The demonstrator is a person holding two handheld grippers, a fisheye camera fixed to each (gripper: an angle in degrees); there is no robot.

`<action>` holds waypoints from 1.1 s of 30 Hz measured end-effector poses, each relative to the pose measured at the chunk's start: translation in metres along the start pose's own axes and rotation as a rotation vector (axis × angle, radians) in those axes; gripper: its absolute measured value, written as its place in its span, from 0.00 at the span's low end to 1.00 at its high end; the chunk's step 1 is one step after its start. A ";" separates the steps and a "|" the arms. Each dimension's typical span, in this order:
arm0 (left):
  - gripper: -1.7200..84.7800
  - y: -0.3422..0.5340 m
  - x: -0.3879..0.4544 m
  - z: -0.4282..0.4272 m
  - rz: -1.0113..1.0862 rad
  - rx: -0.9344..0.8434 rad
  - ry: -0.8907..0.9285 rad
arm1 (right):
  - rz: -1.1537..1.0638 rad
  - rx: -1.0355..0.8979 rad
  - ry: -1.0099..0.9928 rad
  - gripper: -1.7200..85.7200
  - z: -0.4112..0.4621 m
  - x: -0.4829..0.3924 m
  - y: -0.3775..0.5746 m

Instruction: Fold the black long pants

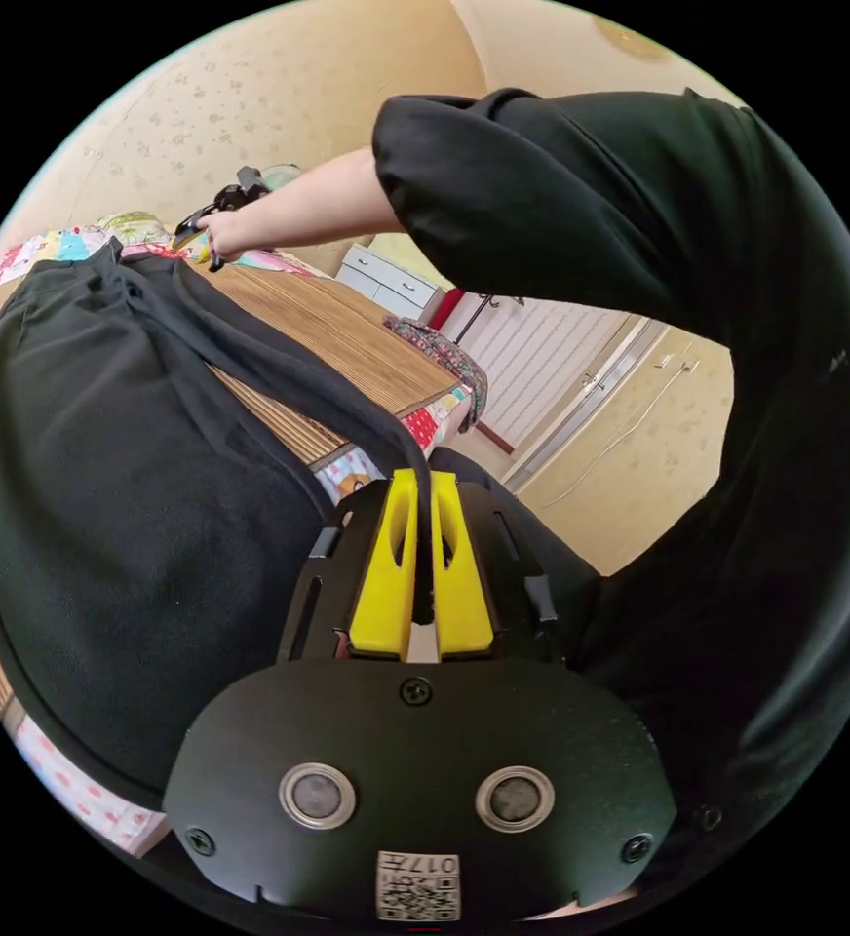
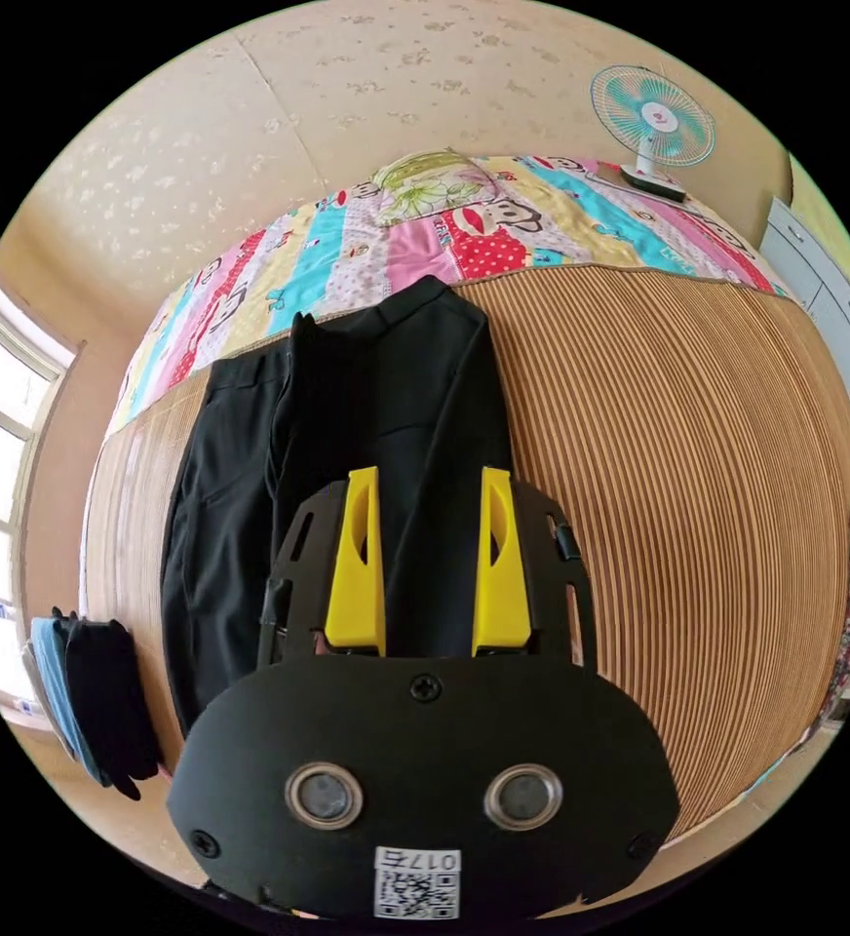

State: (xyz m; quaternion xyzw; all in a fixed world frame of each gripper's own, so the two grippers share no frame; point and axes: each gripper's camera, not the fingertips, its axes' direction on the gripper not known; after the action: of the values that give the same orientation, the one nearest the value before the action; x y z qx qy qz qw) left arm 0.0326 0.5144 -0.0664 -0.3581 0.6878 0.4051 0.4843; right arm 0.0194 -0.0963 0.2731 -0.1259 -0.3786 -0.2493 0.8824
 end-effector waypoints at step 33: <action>0.10 0.038 -0.083 -0.257 -0.069 0.094 0.102 | -0.499 0.104 -0.125 0.04 -0.012 -0.293 0.104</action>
State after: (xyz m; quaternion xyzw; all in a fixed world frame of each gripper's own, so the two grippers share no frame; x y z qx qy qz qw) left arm -0.0747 0.3061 0.0733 -0.3785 0.7170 0.3370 0.4787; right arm -0.0905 0.0871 0.0476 0.0017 -0.4639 -0.4314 0.7737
